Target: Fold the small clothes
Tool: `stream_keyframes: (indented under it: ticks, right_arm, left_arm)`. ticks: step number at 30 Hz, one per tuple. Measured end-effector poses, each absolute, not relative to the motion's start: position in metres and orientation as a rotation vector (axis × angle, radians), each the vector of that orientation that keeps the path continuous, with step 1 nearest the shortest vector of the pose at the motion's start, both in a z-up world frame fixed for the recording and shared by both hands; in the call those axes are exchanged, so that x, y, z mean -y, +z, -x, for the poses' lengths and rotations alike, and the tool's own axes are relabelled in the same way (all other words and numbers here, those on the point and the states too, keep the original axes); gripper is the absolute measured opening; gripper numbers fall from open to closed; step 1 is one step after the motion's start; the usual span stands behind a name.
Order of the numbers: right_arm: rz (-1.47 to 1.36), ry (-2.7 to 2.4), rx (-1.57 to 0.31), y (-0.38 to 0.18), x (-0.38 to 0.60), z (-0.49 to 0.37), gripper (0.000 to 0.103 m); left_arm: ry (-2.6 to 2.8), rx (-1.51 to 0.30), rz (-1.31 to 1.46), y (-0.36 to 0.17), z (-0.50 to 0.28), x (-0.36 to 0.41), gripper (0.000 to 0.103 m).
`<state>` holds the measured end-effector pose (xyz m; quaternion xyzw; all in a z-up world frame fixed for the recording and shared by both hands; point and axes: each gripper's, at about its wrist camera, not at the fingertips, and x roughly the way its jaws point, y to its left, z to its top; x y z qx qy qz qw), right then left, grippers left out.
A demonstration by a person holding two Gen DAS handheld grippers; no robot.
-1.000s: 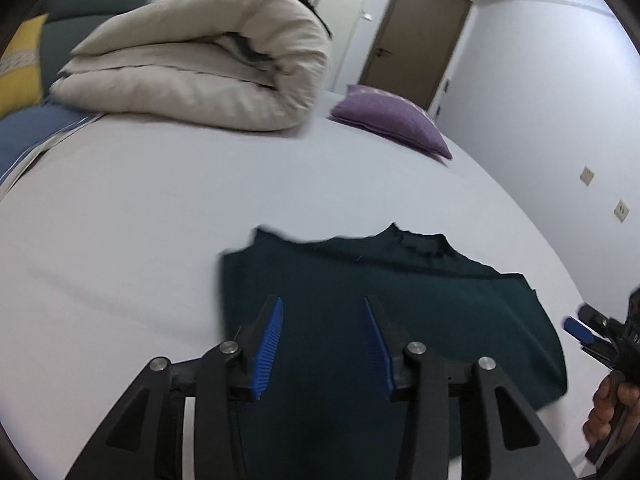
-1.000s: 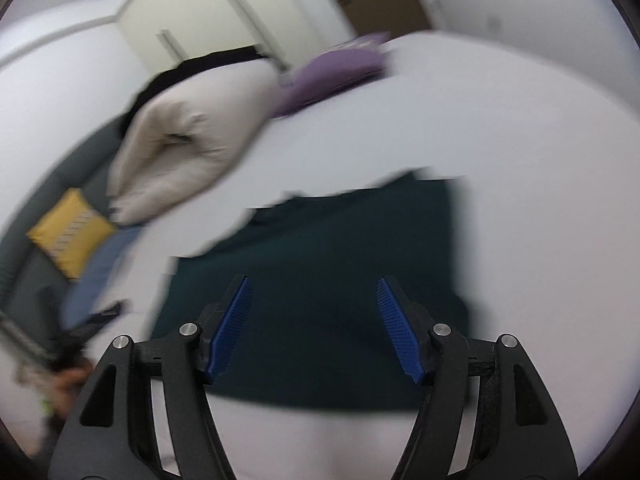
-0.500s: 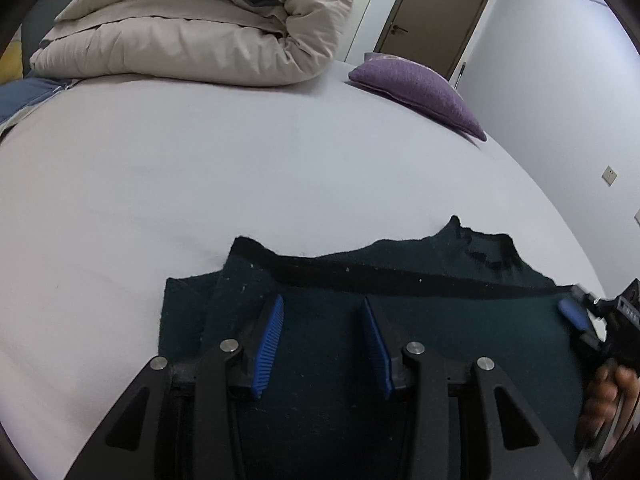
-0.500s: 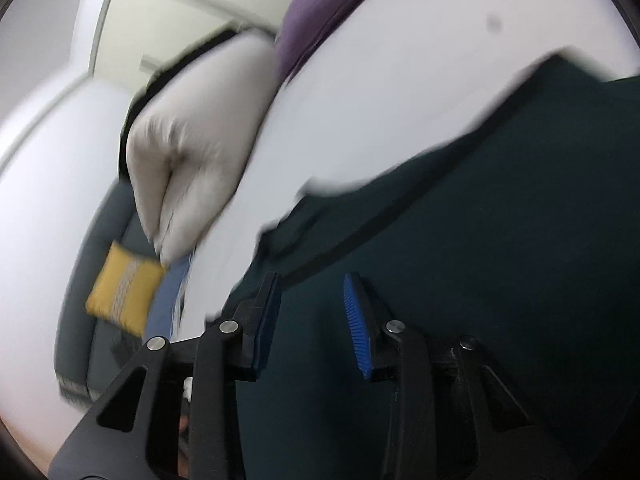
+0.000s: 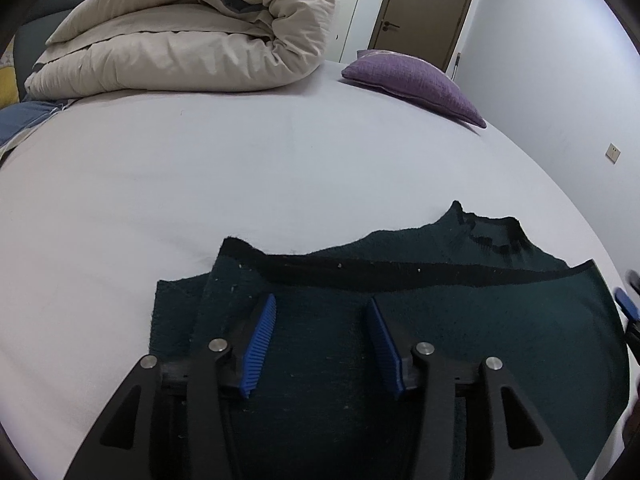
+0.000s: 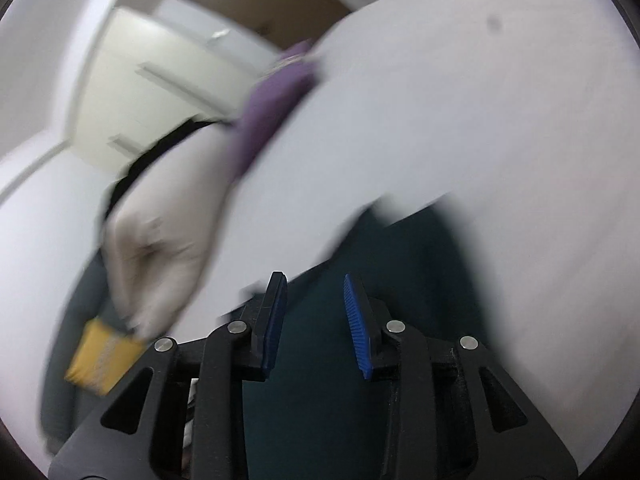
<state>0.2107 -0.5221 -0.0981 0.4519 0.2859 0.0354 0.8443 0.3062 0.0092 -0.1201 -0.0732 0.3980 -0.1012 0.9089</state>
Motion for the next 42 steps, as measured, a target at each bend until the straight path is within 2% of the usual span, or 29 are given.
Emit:
stream_keyframes:
  ticks: [5,7,10,11,12,13,24,28,29,33,38,42]
  right_arm:
    - [-0.825,0.401,-0.724,-0.08,0.418,-0.207,0.035]
    - [-0.825,0.51,-0.794,-0.095,0.378,-0.214,0.042]
    - [-0.797,0.52,-0.868,-0.12,0.354,-0.217,0.042]
    - [-0.797,0.515,-0.875,-0.127,0.351,-0.214,0.039]
    - [-0.814,0.515,-0.871,-0.134,0.355,-0.21,0.03]
    - [-0.846,0.52,-0.862,-0.139,0.362,-0.207,0.028]
    - [-1.028,0.206,-0.613,-0.145,0.525,-0.162,0.028]
    - [-0.962,0.104,-0.597,-0.134,0.549,-0.152,0.031]
    - [-0.953,0.09,-0.602,-0.13,0.549,-0.15,0.033]
    - [-0.909,0.162,-0.631,-0.098,0.509,-0.144,0.049]
    - [-0.852,0.397,-0.721,-0.087,0.427,-0.154,0.051]
    - [-0.843,0.512,-0.871,-0.115,0.379,-0.17,0.05]
  left_arm:
    - [-0.201,-0.818,0.136,-0.12,-0.306,-0.007,0.051]
    - [-0.199,-0.817,0.131,-0.12,-0.306,-0.007,0.051]
    - [-0.197,-0.814,0.126,-0.121,-0.305,-0.006,0.051]
    - [-0.196,-0.813,0.124,-0.121,-0.305,-0.006,0.051]
    - [-0.195,-0.811,0.121,-0.121,-0.305,-0.005,0.051]
    - [-0.194,-0.811,0.119,-0.121,-0.305,-0.005,0.051]
    - [-0.19,-0.806,0.109,-0.123,-0.306,-0.004,0.052]
    - [-0.194,-0.818,0.117,-0.122,-0.308,-0.006,0.052]
    - [-0.197,-0.832,0.132,-0.119,-0.308,-0.008,0.052]
    - [-0.155,-0.856,0.197,-0.096,-0.275,-0.021,0.055]
    - [-0.215,-0.861,0.23,-0.086,-0.213,-0.02,0.058]
    - [-0.197,-0.919,0.173,-0.11,-0.196,-0.018,0.058]
